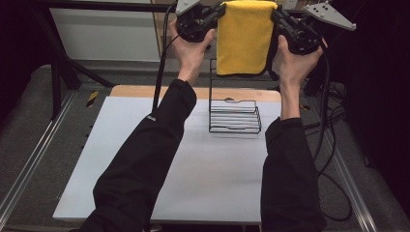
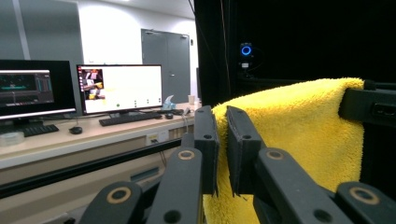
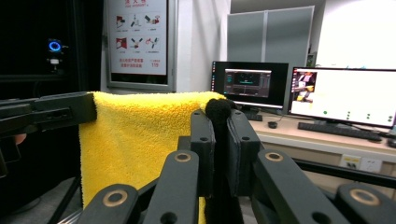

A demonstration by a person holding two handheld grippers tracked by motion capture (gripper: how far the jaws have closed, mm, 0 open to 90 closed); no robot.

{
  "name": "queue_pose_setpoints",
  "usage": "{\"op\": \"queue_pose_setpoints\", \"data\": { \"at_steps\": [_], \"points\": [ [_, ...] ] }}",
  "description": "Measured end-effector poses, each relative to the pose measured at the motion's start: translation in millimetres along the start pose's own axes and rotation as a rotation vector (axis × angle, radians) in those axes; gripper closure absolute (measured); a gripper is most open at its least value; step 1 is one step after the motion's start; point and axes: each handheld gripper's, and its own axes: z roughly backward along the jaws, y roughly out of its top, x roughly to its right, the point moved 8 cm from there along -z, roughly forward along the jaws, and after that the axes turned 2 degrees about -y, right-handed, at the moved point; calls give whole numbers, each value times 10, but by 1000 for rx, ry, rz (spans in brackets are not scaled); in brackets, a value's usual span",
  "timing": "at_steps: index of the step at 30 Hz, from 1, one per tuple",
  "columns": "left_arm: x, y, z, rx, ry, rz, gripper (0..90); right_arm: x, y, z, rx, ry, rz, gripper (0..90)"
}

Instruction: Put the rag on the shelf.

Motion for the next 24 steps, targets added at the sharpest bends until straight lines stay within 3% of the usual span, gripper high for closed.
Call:
{"op": "queue_pose_setpoints", "data": {
  "at_steps": [10, 24],
  "points": [
    [-74, -228, -38, -36, 4, -8, 832, 57, -242, -104, -32, 23, -7, 829],
    [10, -604, 88, -90, -33, -28, 833, 47, -618, 15, -88, 58, -22, 830]
  ]
}}
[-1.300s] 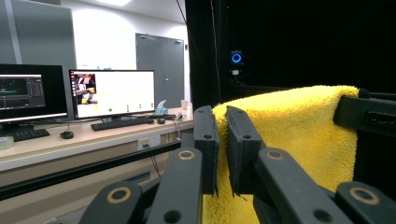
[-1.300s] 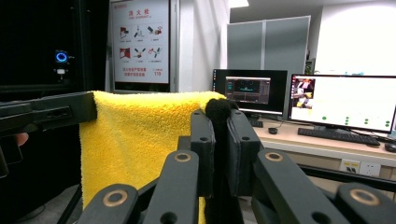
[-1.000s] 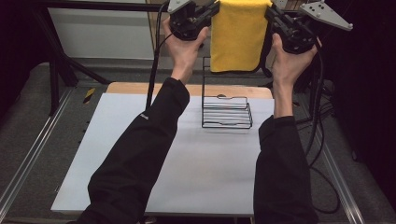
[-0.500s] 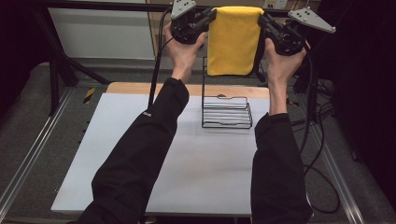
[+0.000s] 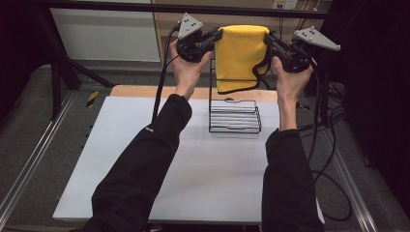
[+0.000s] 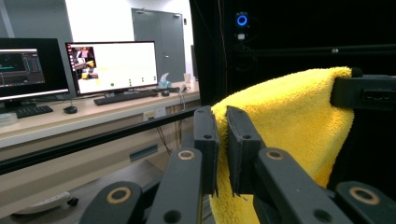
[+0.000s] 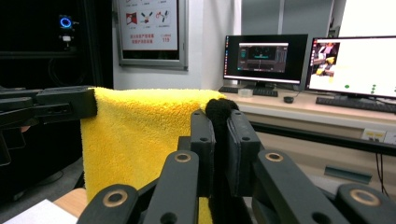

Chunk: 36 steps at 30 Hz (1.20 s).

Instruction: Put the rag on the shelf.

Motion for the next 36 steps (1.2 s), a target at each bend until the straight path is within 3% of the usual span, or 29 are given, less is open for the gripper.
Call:
{"op": "queue_pose_setpoints", "data": {
  "at_steps": [8, 13, 17, 24, 28, 36],
  "points": [
    [-44, -201, 11, -33, 8, -4, 833, -31, -195, -40, -48, 11, -5, 829],
    [-54, -321, 6, -66, 8, -9, 833, -27, -367, -95, -106, 9, -13, 829],
    [-2, -300, 22, -59, -13, -19, 833, -3, -397, -59, -86, 16, -31, 829],
    [140, -264, 11, -44, -54, -18, 833, 72, -333, 58, -72, 2, -21, 828],
    [230, -254, 28, -53, -71, -42, 833, 120, -340, 122, -72, 0, -30, 828],
    [247, -315, 103, -64, -82, -37, 832, 73, -401, 182, -77, 20, -32, 827]
  ]
}}
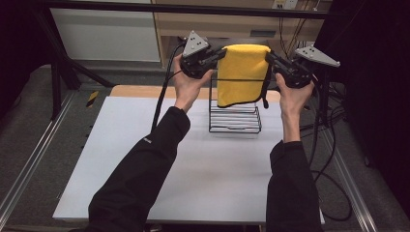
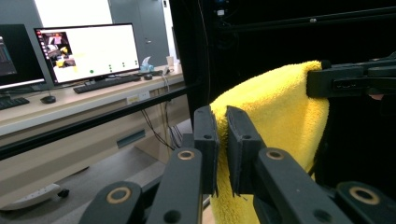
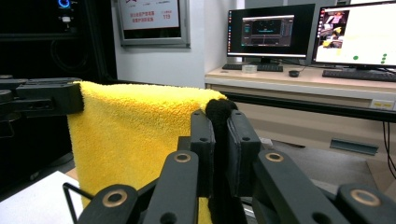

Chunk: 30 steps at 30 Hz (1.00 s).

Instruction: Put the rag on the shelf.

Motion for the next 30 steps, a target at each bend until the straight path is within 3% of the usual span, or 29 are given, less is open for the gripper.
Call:
{"op": "queue_pose_setpoints", "data": {
  "at_steps": [12, 21, 30],
  "points": [
    [112, 40, 90, -5, -30, -35, 832, -40, -21, 115, 21, 18, 7, 827],
    [208, -33, 192, -36, -61, 8, 827, -109, -87, 225, 15, 31, 26, 825],
    [329, -105, 277, -58, -82, -10, 826, -164, -152, 341, 8, 39, 48, 824]
  ]
}}
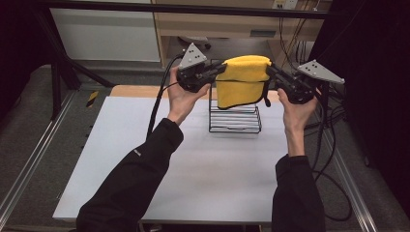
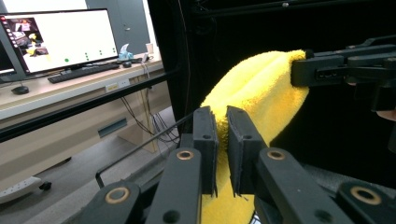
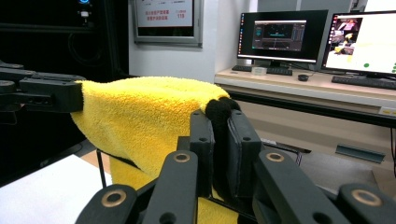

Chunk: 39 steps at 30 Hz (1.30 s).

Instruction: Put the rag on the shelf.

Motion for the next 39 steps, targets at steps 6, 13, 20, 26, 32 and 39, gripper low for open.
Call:
{"op": "queue_pose_setpoints", "data": {
  "at_steps": [6, 13, 20, 26, 32, 39],
  "points": [
    [90, -105, 43, -15, -10, -3, 825, -53, -67, 65, -5, 7, 8, 823],
    [194, -260, 54, -41, -15, -19, 823, -116, -195, 141, -11, 12, 11, 823],
    [223, -456, 33, -75, -24, -10, 820, -159, -367, 176, -51, 23, 14, 820],
    [269, -570, 20, -107, -44, 5, 806, -172, -531, 205, -99, 42, 4, 815],
    [319, -594, 73, -124, -73, 45, 751, -179, -642, 213, -126, 51, 7, 813],
    [325, -617, 144, -178, -93, 113, 696, -184, -684, 227, -119, 58, 23, 809]
  ]
}}
